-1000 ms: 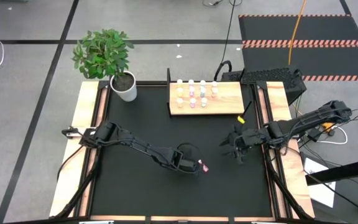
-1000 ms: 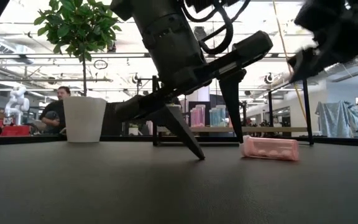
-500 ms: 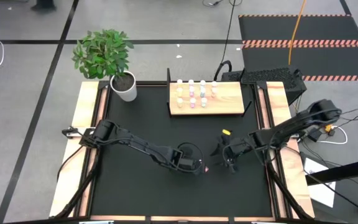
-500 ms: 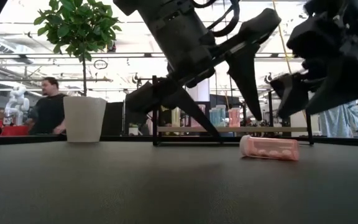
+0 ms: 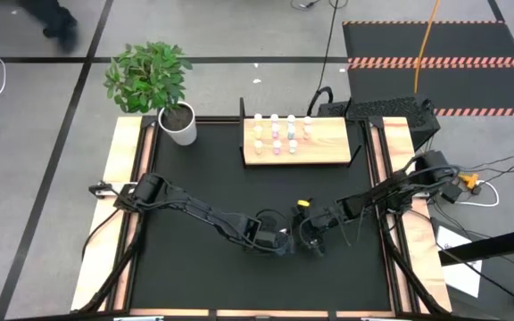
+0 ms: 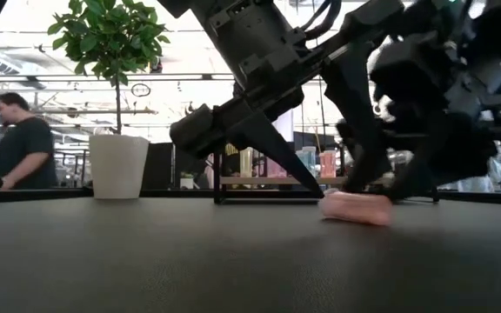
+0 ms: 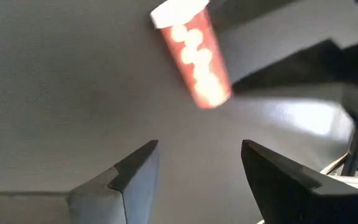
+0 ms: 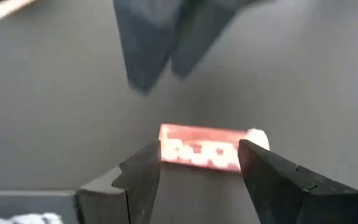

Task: Pick and place medicine bottles onto shelf by color
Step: Put the orange pill bottle on the shelf aligned with the other orange pill bottles

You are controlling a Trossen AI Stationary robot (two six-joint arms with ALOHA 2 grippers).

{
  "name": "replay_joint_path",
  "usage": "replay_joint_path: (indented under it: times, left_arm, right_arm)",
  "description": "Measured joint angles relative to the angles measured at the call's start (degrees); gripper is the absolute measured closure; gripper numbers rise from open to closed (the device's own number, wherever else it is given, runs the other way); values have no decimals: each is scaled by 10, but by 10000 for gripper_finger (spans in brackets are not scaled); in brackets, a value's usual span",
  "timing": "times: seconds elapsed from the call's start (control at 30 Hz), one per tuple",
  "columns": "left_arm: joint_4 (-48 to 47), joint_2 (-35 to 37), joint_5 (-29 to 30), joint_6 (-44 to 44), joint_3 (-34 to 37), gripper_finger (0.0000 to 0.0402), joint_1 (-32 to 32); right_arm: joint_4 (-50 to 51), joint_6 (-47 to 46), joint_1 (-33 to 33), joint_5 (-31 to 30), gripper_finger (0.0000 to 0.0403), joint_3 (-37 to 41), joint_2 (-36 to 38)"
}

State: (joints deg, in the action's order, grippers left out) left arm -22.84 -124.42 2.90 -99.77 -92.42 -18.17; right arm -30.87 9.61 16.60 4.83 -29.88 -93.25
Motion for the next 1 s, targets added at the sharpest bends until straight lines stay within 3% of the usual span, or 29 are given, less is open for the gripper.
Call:
replay_joint_path:
  times: [0.1,0.27,0.37,0.47,0.7,0.83,1.0]
  left_arm:
    - [-1,0,0,-6,0,172,0]
    - [-13,1,14,-9,-1,172,-2]
    - [-17,0,42,-16,-1,172,3]
    - [-8,0,61,-17,0,172,11]
    - [-10,0,62,-21,0,172,23]
    - [-12,0,62,-42,0,172,25]
    - [-32,-1,56,-67,0,172,29]
  right_arm:
    - [-13,1,0,14,195,-33,-26]
    - [3,-16,-1,-24,195,-52,-17]
    - [45,-16,-1,-47,195,-52,30]
    - [153,-4,-1,-67,195,-51,84]
    - [338,-1,-1,-153,195,-51,208]
    - [406,-31,-6,-239,195,-51,270]
    - [453,-61,-25,-258,195,-51,340]
